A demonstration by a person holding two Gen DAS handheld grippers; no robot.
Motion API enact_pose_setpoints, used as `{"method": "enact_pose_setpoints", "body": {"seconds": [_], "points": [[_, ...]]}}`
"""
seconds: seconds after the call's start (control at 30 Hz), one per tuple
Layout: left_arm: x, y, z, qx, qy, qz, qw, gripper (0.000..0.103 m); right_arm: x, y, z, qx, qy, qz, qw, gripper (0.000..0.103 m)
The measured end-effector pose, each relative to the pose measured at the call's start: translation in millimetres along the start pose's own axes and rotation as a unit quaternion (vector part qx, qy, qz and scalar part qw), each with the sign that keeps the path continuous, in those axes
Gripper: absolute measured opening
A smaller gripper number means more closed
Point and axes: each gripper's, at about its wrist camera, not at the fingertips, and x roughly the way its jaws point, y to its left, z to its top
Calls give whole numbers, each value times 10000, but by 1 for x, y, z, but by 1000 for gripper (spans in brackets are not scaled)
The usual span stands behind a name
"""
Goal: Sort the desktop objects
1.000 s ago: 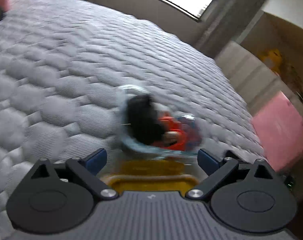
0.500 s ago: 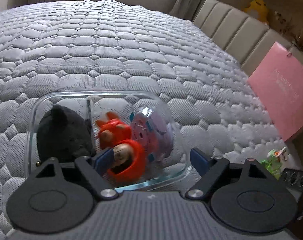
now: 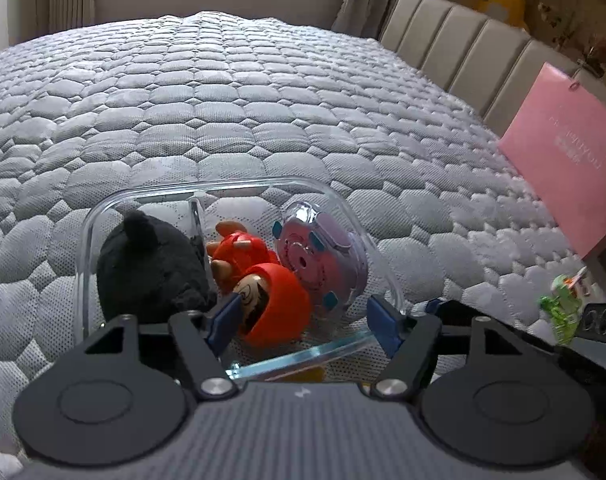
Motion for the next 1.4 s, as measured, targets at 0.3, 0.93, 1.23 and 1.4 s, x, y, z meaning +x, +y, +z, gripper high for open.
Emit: {"method": "enact_pose_setpoints", "body": {"seconds": [0.3,0.93,1.23,1.4], "points": [[-69,56,-17,-1210,-629,-466,9896,94,-1,54,17,-885,-152,-342,9954,100],[-109,125,-84,-1859,-527,-719,9785,100,125,168,-5,-3856,1514,-2645,8709,35],[-119,143,-93,-2148,-637,-674,9723,102,125,177,9,-3707,1818,-2439,8775,27],[-118,144,-95,-2210,-626,-766,9703,102,117,170,43,-2181,2178,-2135,9271,37]]}}
